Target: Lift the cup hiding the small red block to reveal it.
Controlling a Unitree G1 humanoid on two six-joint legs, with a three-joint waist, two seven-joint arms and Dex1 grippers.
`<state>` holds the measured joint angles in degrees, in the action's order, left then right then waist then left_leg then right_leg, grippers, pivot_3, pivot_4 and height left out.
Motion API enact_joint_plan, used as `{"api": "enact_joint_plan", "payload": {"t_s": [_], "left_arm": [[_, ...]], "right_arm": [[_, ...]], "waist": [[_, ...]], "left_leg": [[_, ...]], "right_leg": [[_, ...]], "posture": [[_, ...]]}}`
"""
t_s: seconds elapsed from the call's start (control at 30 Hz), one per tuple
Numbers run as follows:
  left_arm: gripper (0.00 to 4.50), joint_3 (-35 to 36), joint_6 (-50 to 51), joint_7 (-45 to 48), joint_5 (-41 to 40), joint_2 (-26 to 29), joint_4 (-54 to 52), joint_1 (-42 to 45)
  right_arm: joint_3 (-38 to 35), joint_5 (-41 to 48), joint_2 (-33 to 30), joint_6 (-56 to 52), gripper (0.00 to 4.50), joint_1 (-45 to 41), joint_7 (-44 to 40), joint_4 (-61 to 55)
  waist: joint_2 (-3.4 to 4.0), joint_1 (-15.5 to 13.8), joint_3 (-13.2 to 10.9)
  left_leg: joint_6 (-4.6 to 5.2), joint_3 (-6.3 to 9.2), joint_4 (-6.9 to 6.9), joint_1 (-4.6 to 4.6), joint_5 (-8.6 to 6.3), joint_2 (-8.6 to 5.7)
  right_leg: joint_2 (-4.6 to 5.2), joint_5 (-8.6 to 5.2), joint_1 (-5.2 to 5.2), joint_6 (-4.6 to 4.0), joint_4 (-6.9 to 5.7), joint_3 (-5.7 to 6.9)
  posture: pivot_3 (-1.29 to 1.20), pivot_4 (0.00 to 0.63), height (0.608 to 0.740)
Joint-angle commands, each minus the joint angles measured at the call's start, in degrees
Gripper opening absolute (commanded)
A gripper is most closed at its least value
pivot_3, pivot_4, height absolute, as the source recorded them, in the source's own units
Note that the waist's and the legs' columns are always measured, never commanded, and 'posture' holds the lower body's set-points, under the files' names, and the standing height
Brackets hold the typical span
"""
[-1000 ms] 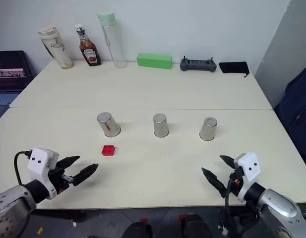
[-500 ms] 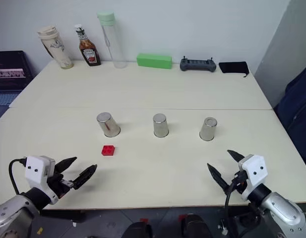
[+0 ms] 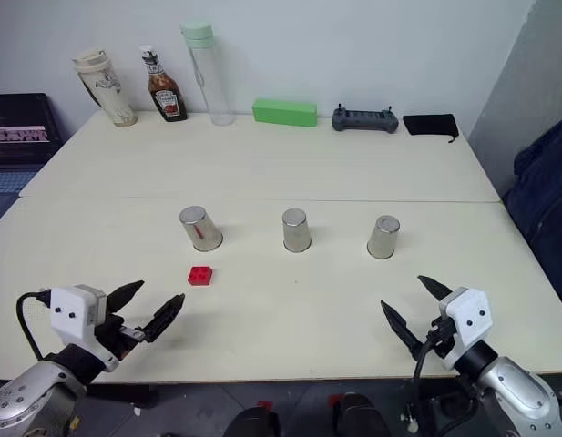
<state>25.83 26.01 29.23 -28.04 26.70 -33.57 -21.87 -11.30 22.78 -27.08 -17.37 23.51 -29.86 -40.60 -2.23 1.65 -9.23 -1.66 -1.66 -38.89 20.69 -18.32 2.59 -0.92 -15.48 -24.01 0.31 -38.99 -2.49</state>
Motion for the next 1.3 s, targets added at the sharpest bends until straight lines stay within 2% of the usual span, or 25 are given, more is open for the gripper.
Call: {"api": "enact_joint_plan", "payload": {"t_s": [0.03, 1.3], "left_arm": [[4.48, -0.7, 0.1, -0.8, 0.3, 0.5, -2.5, 0.0], [4.48, -1.1, 3.7, -2.9, -0.4, 3.1, -2.4, 3.0]], "right_arm": [[-0.2, 0.4, 0.0, 0.3, 4.5, -0.7, 0.3, -1.6], [-0.2, -0.8, 0.2, 0.4, 4.5, -0.7, 1.2, -2.0]], "waist": [[0.0, 0.0, 0.0], [0.0, 0.0, 0.0]], "left_leg": [[0.0, 0.0, 0.0, 0.0, 0.0, 0.0], [0.0, 0.0, 0.0, -0.01, 0.0, 0.0]], "right_leg": [[0.0, 0.0, 0.0, 0.0, 0.0, 0.0], [0.0, 0.01, 0.0, 0.0, -0.01, 0.0]], "posture": [[0.0, 0.15, 0.74], [0.0, 0.15, 0.74]]}}
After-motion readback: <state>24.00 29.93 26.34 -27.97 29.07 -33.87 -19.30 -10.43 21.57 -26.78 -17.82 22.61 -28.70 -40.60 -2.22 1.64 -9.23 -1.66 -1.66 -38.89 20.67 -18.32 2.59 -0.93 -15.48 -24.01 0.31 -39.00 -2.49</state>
